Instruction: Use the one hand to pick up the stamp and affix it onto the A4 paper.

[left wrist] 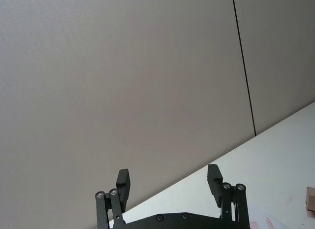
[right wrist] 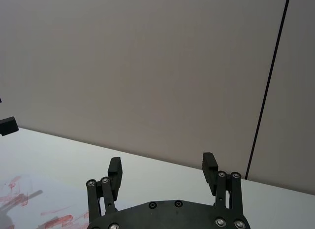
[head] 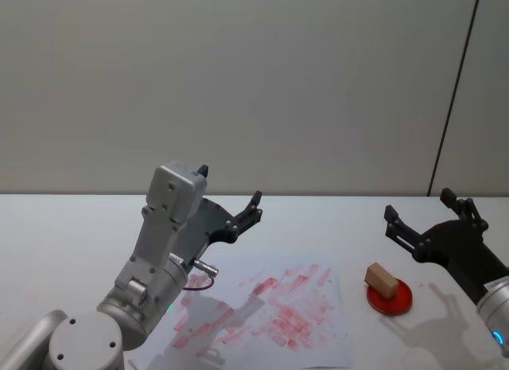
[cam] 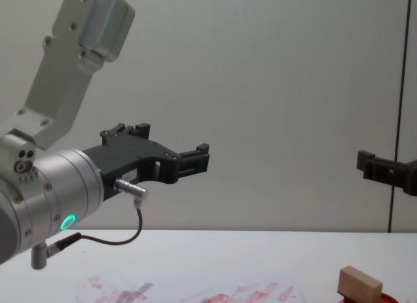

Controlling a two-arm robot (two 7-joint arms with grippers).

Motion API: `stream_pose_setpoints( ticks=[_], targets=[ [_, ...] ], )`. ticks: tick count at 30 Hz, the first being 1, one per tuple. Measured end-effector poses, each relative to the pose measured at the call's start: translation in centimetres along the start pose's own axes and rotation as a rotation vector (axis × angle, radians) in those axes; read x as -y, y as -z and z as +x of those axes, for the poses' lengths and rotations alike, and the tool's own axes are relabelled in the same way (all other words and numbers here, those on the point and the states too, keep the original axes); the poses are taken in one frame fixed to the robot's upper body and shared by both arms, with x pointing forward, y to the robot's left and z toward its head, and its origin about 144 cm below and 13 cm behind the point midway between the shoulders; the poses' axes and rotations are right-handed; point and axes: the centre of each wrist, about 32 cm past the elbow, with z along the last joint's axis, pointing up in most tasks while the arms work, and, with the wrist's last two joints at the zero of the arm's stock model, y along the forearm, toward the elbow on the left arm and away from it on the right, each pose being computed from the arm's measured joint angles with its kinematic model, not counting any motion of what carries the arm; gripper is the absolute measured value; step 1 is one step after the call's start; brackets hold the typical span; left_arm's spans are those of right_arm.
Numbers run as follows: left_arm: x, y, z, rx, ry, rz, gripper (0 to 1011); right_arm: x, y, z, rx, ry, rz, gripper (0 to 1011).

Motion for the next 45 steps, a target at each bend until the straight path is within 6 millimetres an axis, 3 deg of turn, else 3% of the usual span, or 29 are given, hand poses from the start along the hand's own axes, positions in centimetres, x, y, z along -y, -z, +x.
stream_pose_setpoints(
  ticks=[25,45],
  targets=[
    [0.0,0.0,0.0,0.000,0.000,0.000,1002,-0.2,0.3,0.2,0.000,-0.024,-0.020,1001],
    [0.0,0.0,0.0,0.000,0.000,0.000,1002,-1.3,3.1,1.5,0.017,-0.152,-0.213,1001]
  ],
)
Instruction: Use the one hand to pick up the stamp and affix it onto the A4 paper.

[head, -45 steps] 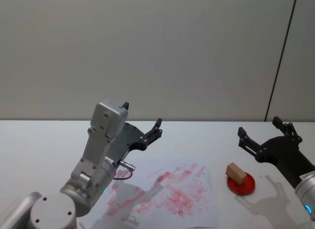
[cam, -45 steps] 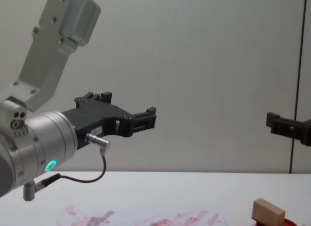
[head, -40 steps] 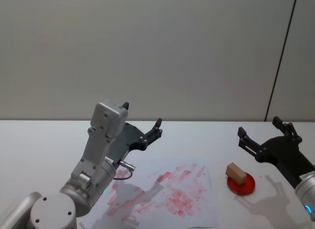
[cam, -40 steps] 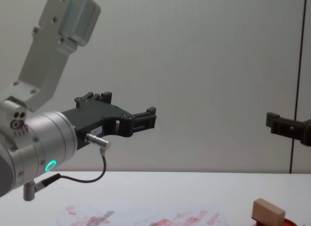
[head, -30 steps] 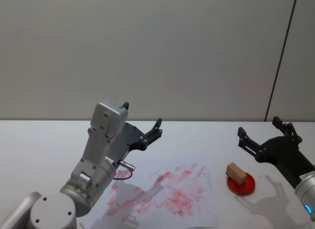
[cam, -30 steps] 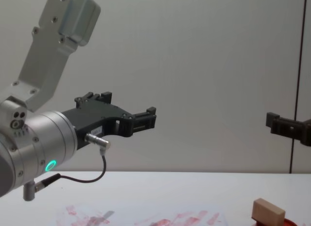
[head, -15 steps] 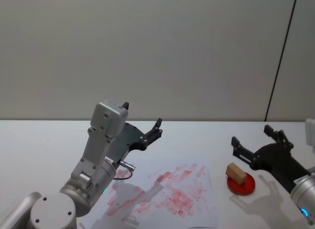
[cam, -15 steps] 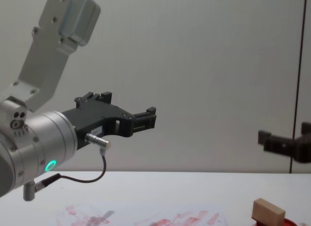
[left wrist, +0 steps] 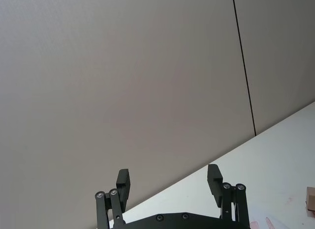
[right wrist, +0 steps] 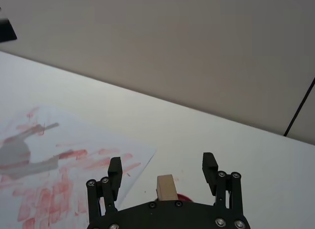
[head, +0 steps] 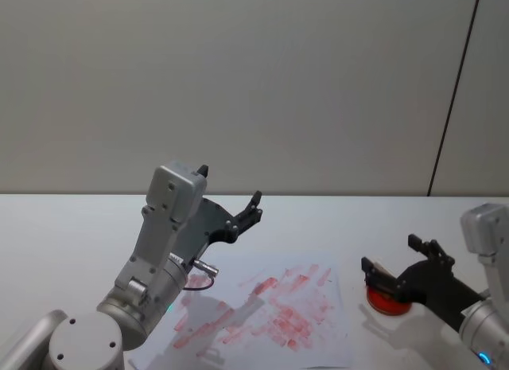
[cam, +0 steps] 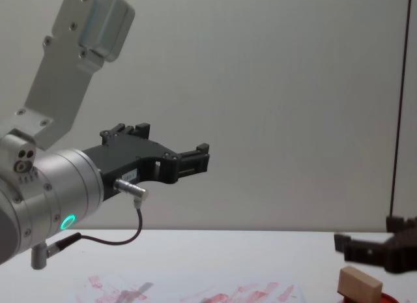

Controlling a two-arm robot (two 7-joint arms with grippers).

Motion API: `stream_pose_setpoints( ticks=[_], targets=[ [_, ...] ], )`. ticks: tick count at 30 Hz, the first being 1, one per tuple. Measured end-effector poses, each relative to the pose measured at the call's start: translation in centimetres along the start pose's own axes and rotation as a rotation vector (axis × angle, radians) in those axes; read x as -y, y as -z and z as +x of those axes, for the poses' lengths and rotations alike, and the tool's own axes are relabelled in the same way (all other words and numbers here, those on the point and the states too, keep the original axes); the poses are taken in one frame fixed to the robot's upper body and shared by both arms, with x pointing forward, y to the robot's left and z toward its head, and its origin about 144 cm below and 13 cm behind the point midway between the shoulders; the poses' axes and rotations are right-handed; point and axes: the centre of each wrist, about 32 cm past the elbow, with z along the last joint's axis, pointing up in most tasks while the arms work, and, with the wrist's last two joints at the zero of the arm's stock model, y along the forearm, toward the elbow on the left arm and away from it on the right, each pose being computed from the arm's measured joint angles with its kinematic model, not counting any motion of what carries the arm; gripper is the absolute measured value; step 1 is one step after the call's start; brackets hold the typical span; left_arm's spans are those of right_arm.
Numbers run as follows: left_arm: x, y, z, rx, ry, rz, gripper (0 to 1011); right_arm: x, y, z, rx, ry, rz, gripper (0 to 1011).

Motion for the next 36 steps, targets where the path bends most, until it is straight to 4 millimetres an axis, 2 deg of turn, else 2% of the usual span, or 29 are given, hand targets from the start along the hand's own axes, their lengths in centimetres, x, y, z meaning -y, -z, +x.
stream_pose_setpoints(
  ticks=[19,27,34,36],
  targets=[
    [0.0,0.0,0.0,0.000,0.000,0.000,1002,-1.5,1.9,0.7,0.022,-0.031,-0.104,994],
    [0.0,0.0,0.0,0.000,0.000,0.000,1002,-1.9,2.5,0.9,0.021,-0.030,-0.129,807],
    [0.0,0.0,0.0,0.000,0.000,0.000,1002,-2.1,2.8,1.2,0.018,-0.026,-0.144,570],
    [0.0,0.0,0.0,0.000,0.000,0.000,1003,-2.1,2.8,1.2,0.018,-0.026,-0.147,534]
  ],
)
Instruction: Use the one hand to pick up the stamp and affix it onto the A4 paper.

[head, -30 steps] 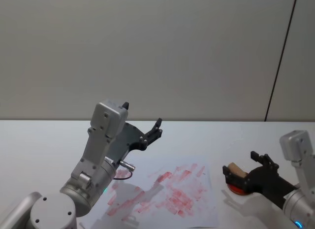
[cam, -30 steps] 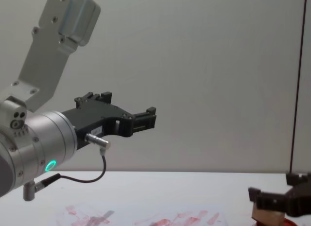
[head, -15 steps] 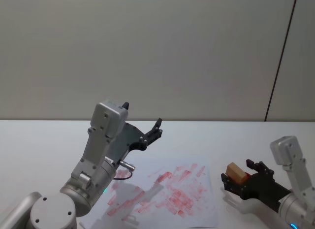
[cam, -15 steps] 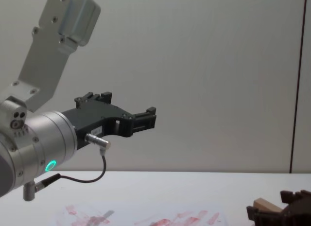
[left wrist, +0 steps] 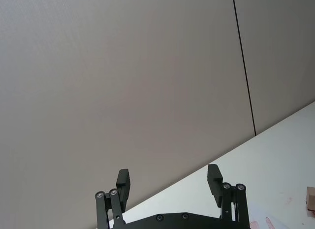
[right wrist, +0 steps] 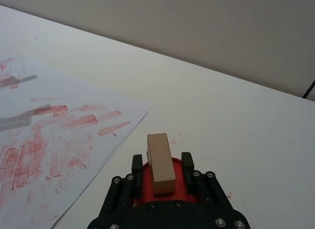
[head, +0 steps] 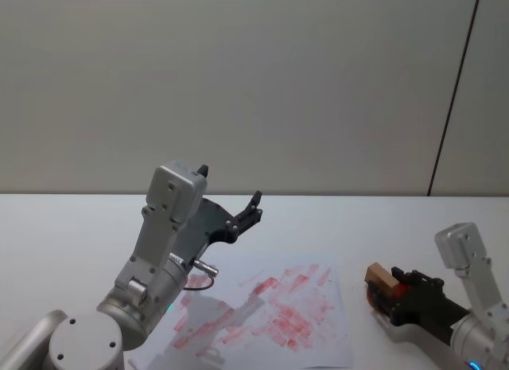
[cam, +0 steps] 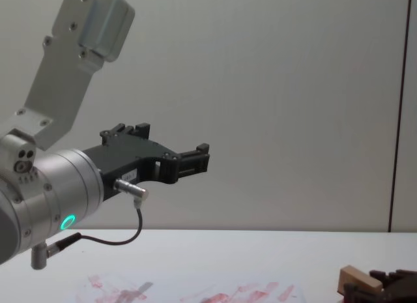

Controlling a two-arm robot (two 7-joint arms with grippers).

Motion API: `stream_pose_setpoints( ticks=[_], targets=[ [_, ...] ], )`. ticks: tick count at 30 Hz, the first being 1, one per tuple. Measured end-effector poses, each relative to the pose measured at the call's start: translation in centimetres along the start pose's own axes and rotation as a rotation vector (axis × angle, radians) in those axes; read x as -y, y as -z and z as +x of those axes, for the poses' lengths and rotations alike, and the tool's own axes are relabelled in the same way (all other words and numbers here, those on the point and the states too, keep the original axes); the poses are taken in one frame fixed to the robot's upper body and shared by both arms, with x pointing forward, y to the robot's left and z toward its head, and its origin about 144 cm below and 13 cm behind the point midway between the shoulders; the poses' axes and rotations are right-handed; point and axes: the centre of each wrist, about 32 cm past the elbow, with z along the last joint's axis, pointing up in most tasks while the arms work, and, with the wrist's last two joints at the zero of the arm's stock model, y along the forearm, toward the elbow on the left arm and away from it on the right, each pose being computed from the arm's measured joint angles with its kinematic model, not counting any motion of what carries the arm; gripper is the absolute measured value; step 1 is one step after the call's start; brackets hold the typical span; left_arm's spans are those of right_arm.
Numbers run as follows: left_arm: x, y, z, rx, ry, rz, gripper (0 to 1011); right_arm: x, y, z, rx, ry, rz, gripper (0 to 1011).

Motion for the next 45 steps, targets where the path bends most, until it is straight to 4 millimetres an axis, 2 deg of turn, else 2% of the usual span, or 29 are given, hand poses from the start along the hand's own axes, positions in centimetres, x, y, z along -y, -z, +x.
stream_pose_setpoints(
  ticks=[2,10,20,29,45],
  targets=[
    [0.0,0.0,0.0,0.000,0.000,0.000,1002,0.0,0.1,0.1,-0.001,0.000,-0.002,445],
    [0.0,0.0,0.0,0.000,0.000,0.000,1002,-0.1,0.1,0.3,0.000,-0.003,0.000,223],
    [0.0,0.0,0.0,0.000,0.000,0.000,1002,-0.1,-0.4,0.0,0.023,-0.022,0.041,216],
    [0.0,0.0,0.0,0.000,0.000,0.000,1003,-0.5,-1.3,-1.0,0.038,-0.074,0.080,216],
    [0.0,0.0,0.0,0.000,0.000,0.000,1002,-2.4,-2.1,-3.1,0.029,-0.151,0.062,216]
  ],
)
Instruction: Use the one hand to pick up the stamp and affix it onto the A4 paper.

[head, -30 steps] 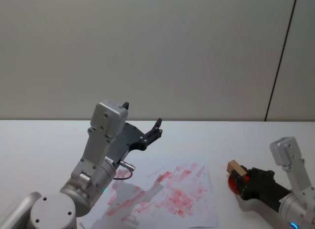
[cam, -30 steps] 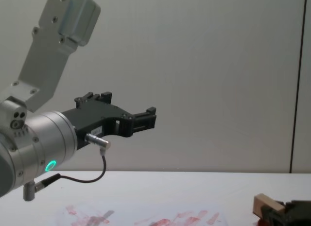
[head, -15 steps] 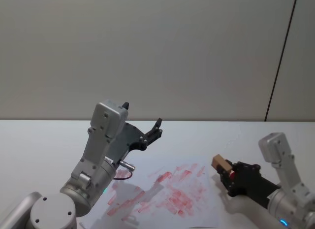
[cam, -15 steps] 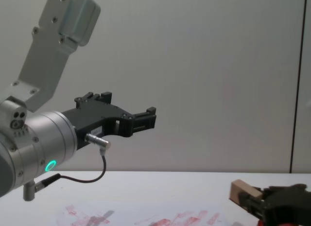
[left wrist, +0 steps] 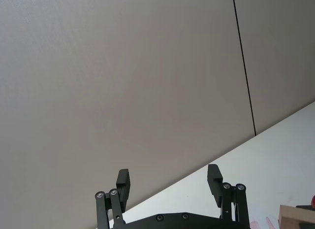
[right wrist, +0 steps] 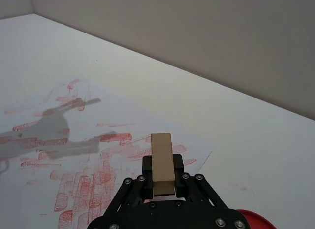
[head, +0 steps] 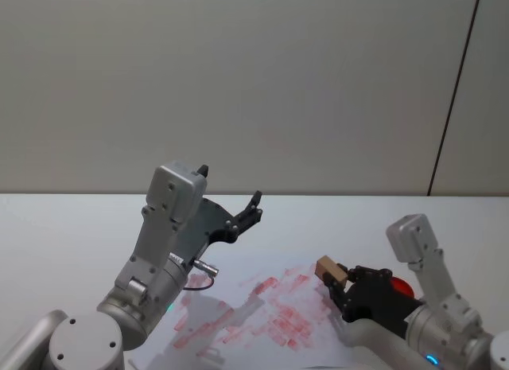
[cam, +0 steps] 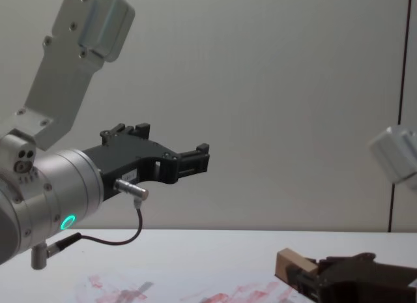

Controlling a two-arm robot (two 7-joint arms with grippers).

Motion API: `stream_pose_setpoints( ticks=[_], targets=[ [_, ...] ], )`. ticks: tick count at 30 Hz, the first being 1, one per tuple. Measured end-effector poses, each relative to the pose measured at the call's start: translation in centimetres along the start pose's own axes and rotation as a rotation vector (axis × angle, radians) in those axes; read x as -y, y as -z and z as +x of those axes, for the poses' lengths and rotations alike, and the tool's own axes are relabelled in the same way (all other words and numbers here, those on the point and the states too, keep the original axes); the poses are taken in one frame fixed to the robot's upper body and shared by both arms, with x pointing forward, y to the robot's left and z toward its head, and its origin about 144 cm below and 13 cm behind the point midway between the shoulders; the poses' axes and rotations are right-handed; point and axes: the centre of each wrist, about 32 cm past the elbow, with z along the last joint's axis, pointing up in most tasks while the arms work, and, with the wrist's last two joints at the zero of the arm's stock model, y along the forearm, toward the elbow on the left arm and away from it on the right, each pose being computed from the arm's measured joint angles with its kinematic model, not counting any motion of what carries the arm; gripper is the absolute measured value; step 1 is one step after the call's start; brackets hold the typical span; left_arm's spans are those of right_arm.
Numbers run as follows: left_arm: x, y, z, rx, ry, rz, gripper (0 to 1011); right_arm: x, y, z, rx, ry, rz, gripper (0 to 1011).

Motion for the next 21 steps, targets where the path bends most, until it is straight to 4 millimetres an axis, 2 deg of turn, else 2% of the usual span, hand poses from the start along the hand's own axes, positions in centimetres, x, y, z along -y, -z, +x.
stream_pose_setpoints(
  ticks=[21],
  targets=[
    [0.0,0.0,0.0,0.000,0.000,0.000,1002,-2.0,1.0,-0.6,0.001,-0.018,-0.079,216]
  ],
)
